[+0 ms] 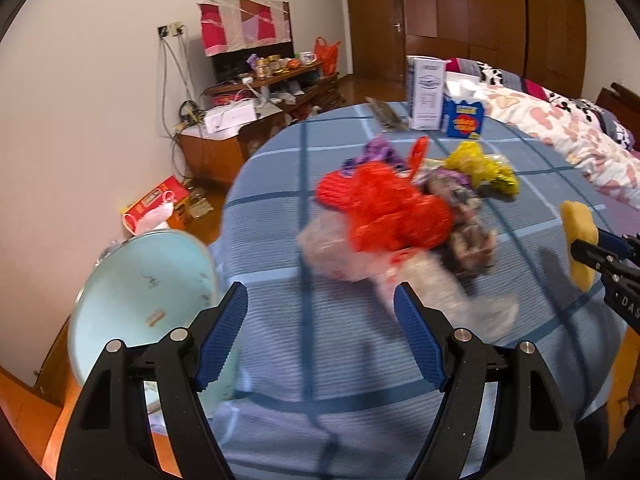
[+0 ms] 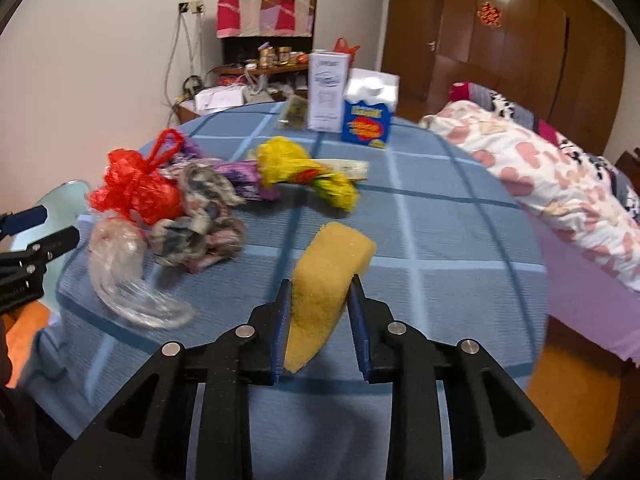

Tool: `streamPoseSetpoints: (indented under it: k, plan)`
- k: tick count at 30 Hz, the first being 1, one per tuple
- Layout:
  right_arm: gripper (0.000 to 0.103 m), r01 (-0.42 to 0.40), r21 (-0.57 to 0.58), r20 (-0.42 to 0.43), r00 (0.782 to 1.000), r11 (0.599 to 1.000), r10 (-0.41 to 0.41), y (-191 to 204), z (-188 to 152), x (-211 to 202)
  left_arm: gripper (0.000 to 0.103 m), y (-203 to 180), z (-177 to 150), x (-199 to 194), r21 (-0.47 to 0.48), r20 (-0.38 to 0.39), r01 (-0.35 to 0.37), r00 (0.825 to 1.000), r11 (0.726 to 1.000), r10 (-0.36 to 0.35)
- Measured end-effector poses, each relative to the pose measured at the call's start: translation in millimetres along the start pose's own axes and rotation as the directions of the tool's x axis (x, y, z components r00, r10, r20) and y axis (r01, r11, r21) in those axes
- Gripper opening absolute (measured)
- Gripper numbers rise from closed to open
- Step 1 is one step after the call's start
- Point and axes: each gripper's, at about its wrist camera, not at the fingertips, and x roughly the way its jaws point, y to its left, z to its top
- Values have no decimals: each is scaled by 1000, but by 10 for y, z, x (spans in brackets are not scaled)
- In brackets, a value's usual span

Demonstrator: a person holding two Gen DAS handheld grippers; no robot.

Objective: Collect trash
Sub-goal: 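Reach the right tool to the yellow sponge and close on it, then carry the sponge in the right tool over the bin while the left tool carries the clear bag, open both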

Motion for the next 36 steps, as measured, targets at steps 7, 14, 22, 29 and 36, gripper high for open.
streamPoseSetpoints:
  k: [7,14,22,29,36]
  plan:
    - [29,6,20,7,1000,1000,-6,-182,-164,-21,74,-311,18,112,31,-24,32,999,999,-31]
    - [29,-28,-5,19,999,1000,29,-51,-217,-24,38,-350,-63,316,31,-110,95,990,995,-91]
    - [29,-35,-17,39,999,999,35,23,-208,-68,4,-239,-51,243,41,-88,140,987,989,-136]
    - [29,-62,-29,73,995,998,64,120,-162,-169,3,45,-147,-29,83,-52,99,994,992,-95]
    - [29,-112,-63,115,986,992,119,369,-28,-278,3,469,-226,-242,52,-20,55,998,997,-54]
